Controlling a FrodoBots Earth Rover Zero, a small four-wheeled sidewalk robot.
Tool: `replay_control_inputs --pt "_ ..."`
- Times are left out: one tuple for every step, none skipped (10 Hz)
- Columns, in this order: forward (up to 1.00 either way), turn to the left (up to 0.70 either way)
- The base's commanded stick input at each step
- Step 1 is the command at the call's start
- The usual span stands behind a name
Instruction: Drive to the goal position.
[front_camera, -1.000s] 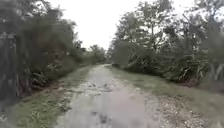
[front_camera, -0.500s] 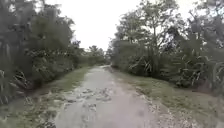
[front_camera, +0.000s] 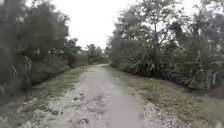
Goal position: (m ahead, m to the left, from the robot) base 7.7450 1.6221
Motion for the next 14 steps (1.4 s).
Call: replay_control_inputs --pt "0.7 0.35" --pt "0.7 0.35" --pt "0.7 0.35" --pt "0.7 0.35" --pt "0.7 0.35" --pt "0.7 0.3" --pt "0.7 0.11" --pt "0.7 0.0" --pt "0.7 0.0" --pt "0.7 0.0" --pt "0.7 0.0" --pt "0.7 0.0" --pt "0.7 0.0" --pt "0.7 0.0"
